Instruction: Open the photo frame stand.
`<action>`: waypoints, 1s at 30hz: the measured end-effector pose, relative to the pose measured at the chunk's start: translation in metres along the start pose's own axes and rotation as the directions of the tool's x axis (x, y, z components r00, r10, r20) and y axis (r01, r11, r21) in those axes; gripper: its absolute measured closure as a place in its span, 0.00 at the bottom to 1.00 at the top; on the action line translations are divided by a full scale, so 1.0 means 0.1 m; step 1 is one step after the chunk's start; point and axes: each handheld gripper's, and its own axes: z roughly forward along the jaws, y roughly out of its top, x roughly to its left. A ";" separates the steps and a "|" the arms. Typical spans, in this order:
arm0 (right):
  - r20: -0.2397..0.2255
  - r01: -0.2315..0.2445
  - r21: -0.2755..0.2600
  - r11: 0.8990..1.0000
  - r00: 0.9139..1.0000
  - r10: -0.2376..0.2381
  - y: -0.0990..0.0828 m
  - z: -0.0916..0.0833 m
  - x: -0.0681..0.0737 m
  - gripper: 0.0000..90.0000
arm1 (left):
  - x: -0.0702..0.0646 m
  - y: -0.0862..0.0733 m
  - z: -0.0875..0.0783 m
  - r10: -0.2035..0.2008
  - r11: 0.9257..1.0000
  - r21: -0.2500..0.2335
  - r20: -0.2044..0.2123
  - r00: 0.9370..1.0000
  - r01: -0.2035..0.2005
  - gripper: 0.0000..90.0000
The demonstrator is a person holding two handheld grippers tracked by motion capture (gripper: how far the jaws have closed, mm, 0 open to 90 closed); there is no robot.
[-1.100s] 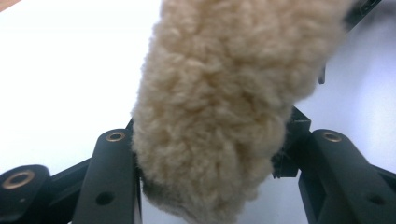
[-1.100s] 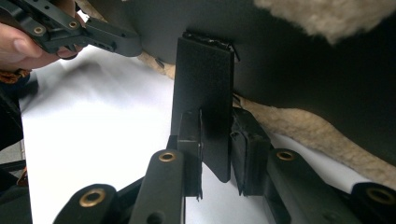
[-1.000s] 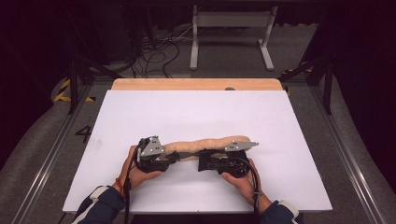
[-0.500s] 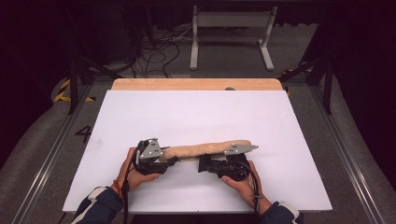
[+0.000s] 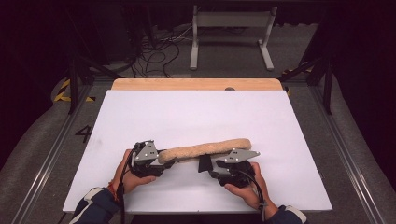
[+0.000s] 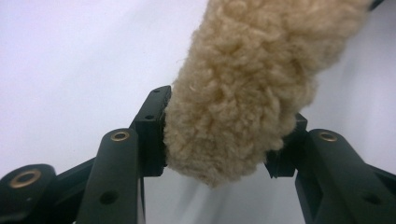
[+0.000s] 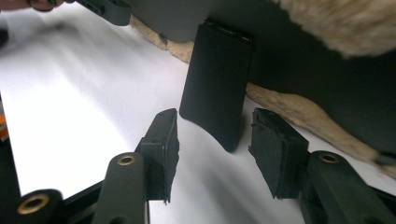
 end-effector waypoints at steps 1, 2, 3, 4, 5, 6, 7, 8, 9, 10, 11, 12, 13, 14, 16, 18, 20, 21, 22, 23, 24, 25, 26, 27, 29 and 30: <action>0.007 0.005 -0.010 1.000 1.000 -0.005 -0.02 -0.06 -0.01 0.58 | -0.01 0.00 -0.02 -0.001 1.000 -0.003 0.005 1.000 0.001 0.57; 0.014 0.005 -0.014 1.000 1.000 -0.005 -0.04 -0.10 -0.02 0.60 | -0.01 0.00 -0.02 0.002 1.000 -0.001 0.004 1.000 -0.002 0.57; 0.023 0.004 -0.018 1.000 1.000 -0.003 -0.06 -0.14 -0.03 0.62 | -0.01 0.00 -0.03 0.000 1.000 -0.001 0.002 1.000 0.000 0.57; 0.023 0.004 -0.018 1.000 1.000 -0.003 -0.06 -0.14 -0.03 0.62 | -0.01 0.00 -0.03 0.000 1.000 -0.001 0.002 1.000 0.000 0.57; 0.044 -0.006 -0.020 1.000 0.999 0.007 -0.13 -0.22 -0.08 0.66 | -0.02 -0.01 -0.05 -0.004 1.000 -0.005 0.001 1.000 0.004 0.57; 0.049 -0.018 -0.022 1.000 0.999 0.019 -0.15 -0.24 -0.10 0.68 | -0.02 -0.01 -0.05 -0.004 1.000 -0.005 0.001 1.000 0.004 0.56; 0.058 -0.032 -0.022 0.999 0.998 0.034 -0.19 -0.28 -0.14 0.71 | -0.05 -0.02 -0.09 0.002 1.000 -0.019 -0.007 1.000 -0.003 0.56; 0.064 -0.043 -0.024 0.999 0.997 0.044 -0.22 -0.31 -0.17 0.74 | -0.06 -0.02 -0.10 0.005 1.000 -0.025 -0.010 1.000 -0.005 0.55; 0.067 -0.050 -0.028 0.998 0.996 0.052 -0.23 -0.33 -0.19 0.76 | -0.07 -0.03 -0.12 0.004 1.000 -0.028 -0.007 1.000 -0.004 0.55; 0.067 -0.050 -0.028 0.998 0.996 0.052 -0.23 -0.33 -0.19 0.76 | -0.07 -0.03 -0.12 0.004 1.000 -0.028 -0.007 1.000 -0.004 0.55; 0.081 -0.070 -0.043 0.997 0.994 0.073 -0.25 -0.38 -0.24 0.82 | -0.09 -0.04 -0.17 0.002 0.999 -0.044 0.001 1.000 -0.002 0.55; 0.086 -0.073 -0.048 0.996 0.993 0.077 -0.25 -0.39 -0.24 0.83 | -0.10 -0.05 -0.18 0.003 0.999 -0.048 0.004 1.000 -0.003 0.56; 0.094 -0.071 -0.049 0.996 0.993 0.075 -0.24 -0.39 -0.24 0.84 | -0.11 -0.06 -0.20 0.004 0.999 -0.050 0.007 1.000 -0.003 0.56; 0.101 -0.064 -0.048 0.997 0.993 0.069 -0.23 -0.40 -0.24 0.86 | -0.12 -0.06 -0.21 0.007 0.999 -0.049 0.009 1.000 -0.007 0.57; 0.113 -0.046 -0.050 0.998 0.992 0.051 -0.21 -0.41 -0.23 0.87 | -0.13 -0.06 -0.21 0.009 0.999 -0.047 0.009 1.000 -0.009 0.57; 0.117 -0.051 -0.059 0.997 0.991 0.058 -0.21 -0.42 -0.24 0.87 | -0.15 -0.08 -0.22 0.005 0.999 -0.049 0.015 1.000 -0.004 0.59; 0.125 -0.059 -0.063 0.996 0.990 0.066 -0.21 -0.43 -0.26 0.89 | -0.16 -0.08 -0.23 0.012 0.999 -0.053 0.008 1.000 -0.012 0.62; 0.127 -0.062 -0.064 0.996 0.989 0.070 -0.21 -0.43 -0.27 0.89 | -0.17 -0.09 -0.23 0.017 0.998 -0.058 0.009 1.000 -0.016 0.64; 0.127 -0.062 -0.064 0.996 0.989 0.070 -0.21 -0.43 -0.27 0.89 | -0.17 -0.09 -0.23 0.017 0.998 -0.058 0.009 1.000 -0.016 0.65; 0.132 -0.063 -0.067 0.996 0.989 0.072 -0.21 -0.43 -0.27 0.89 | -0.18 -0.09 -0.23 0.026 0.998 -0.057 0.008 1.000 -0.025 0.65; 0.134 -0.066 -0.071 0.995 0.988 0.075 -0.21 -0.42 -0.28 0.89 | -0.18 -0.09 -0.23 0.029 0.998 -0.056 0.008 1.000 -0.029 0.66; 0.134 -0.070 -0.074 0.995 0.988 0.079 -0.21 -0.41 -0.28 0.89 | -0.17 -0.09 -0.23 0.031 0.998 -0.056 0.007 0.999 -0.031 0.66; 0.132 -0.064 -0.071 0.995 0.989 0.073 -0.21 -0.41 -0.28 0.88 | -0.17 -0.09 -0.23 0.031 0.998 -0.057 0.010 0.999 -0.030 0.67; 0.132 -0.063 -0.073 0.995 0.989 0.072 -0.20 -0.40 -0.28 0.88 | -0.17 -0.10 -0.23 0.034 0.998 -0.058 0.012 0.999 -0.034 0.68; 0.138 -0.064 -0.079 0.995 0.988 0.074 -0.20 -0.41 -0.27 0.88 | -0.19 -0.10 -0.24 0.044 0.998 -0.055 0.011 0.999 -0.043 0.69; 0.139 -0.066 -0.086 0.994 0.987 0.078 -0.19 -0.41 -0.27 0.87 | -0.20 -0.10 -0.24 0.042 0.998 -0.057 0.011 0.999 -0.041 0.69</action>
